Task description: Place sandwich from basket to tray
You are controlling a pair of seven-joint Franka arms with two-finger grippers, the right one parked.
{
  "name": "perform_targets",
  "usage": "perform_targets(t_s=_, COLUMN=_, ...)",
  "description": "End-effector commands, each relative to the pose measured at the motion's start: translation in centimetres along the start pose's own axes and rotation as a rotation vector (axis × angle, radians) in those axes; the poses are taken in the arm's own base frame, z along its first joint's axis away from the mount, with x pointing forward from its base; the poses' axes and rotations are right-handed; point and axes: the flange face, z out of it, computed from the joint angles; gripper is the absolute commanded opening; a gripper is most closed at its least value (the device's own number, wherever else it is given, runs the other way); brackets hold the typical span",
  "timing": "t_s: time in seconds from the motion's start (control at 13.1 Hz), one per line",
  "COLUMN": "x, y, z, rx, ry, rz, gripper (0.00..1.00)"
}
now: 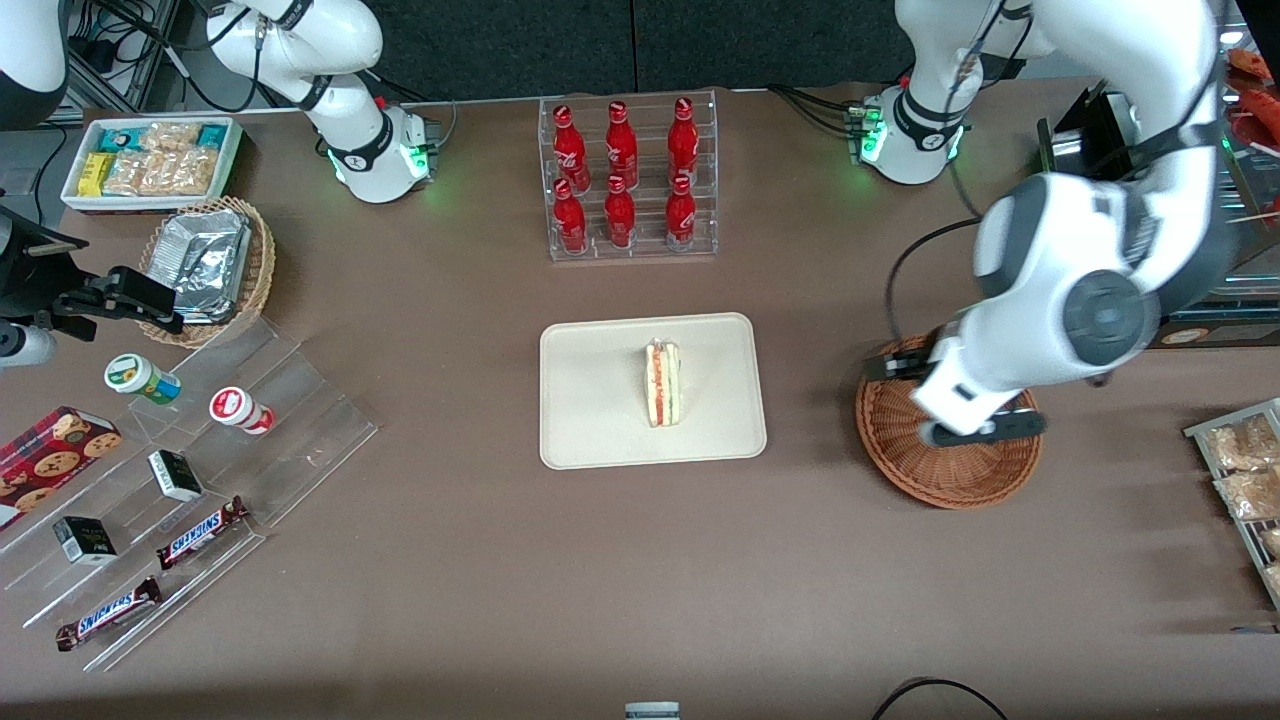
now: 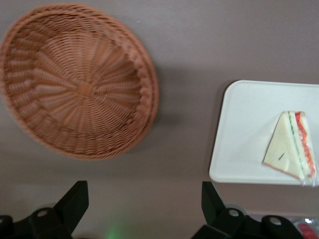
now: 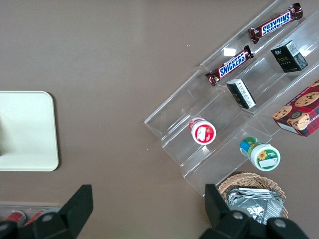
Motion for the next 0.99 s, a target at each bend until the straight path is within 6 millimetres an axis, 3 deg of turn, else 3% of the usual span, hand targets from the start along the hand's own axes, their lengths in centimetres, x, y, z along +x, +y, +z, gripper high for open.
perform_targets(t_s=0.0, x=-1.7, y=-3.1, z=-3.2, rx=-0.028, ry=-0.026, rz=0.042, gripper=1.0)
perform_targets(t_s=0.53, x=-5.4, y=-9.4, z=-8.6, rx=0.029, ry=-0.016, rz=0.149, gripper=1.0)
perform_targets(t_s=0.92, x=-9.3, y=-12.9, z=-12.4, rx=0.077, ry=0.0, rz=0.115, gripper=1.0)
